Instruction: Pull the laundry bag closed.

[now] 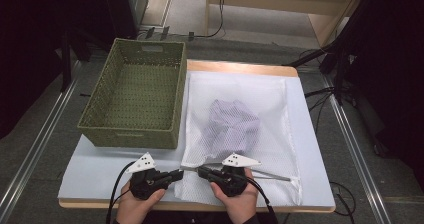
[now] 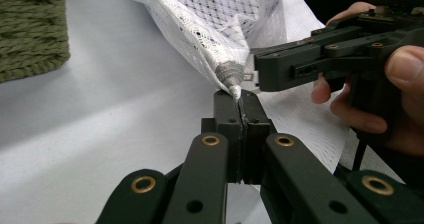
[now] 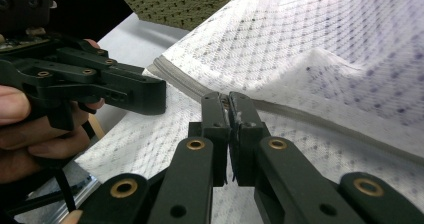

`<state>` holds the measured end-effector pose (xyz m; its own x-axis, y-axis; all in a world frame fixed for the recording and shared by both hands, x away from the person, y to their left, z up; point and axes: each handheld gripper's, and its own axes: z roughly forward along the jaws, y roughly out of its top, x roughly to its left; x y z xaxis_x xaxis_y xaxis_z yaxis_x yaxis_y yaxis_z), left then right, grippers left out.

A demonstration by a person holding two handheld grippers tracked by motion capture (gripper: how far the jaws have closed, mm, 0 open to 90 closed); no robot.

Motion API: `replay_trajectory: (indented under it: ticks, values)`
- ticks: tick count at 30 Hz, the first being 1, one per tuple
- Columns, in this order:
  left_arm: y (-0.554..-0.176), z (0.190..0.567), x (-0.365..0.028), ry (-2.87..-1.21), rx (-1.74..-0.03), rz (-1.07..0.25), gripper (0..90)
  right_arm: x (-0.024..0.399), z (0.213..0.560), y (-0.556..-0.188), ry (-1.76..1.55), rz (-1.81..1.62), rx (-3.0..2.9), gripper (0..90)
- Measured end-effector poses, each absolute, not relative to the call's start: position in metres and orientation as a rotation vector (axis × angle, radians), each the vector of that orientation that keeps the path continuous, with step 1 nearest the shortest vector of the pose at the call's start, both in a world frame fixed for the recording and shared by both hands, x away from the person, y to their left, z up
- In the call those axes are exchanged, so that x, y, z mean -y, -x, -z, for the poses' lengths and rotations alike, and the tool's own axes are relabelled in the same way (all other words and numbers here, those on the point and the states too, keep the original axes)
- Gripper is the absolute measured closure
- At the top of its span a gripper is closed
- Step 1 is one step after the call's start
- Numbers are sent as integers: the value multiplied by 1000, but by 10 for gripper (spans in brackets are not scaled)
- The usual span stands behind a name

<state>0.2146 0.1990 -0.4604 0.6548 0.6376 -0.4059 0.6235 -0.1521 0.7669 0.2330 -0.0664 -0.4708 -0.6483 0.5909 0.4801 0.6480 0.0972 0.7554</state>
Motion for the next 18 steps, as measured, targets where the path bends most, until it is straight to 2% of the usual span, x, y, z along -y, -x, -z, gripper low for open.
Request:
replay_trajectory:
  ticks: [18]
  values:
    - [-210,458,-196,-1853,-1006,-115,900,82,470,-231,1326,1626,2330,882]
